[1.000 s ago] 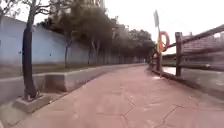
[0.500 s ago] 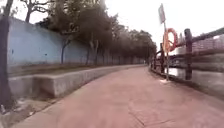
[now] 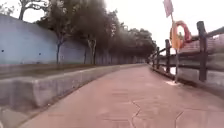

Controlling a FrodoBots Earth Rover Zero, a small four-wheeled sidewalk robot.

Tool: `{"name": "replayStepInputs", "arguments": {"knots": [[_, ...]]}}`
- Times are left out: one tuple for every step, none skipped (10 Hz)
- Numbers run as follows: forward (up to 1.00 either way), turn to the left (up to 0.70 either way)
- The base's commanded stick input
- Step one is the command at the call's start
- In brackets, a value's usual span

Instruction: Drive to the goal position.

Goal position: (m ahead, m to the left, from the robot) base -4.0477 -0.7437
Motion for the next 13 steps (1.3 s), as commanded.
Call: {"name": "replayStepInputs", "arguments": {"knots": [[0.00, 0.00], [0.00, 0.00], [0.00, 0.00], [0.00, 0.00], [0.00, 0.00], [0.00, 0.00], [0.00, 0.00], [0.00, 0.00], [0.00, 0.00], [0.00, 0.02], [0.00, 0.30], [0.00, 0.84], [0.00, 1.00]]}}
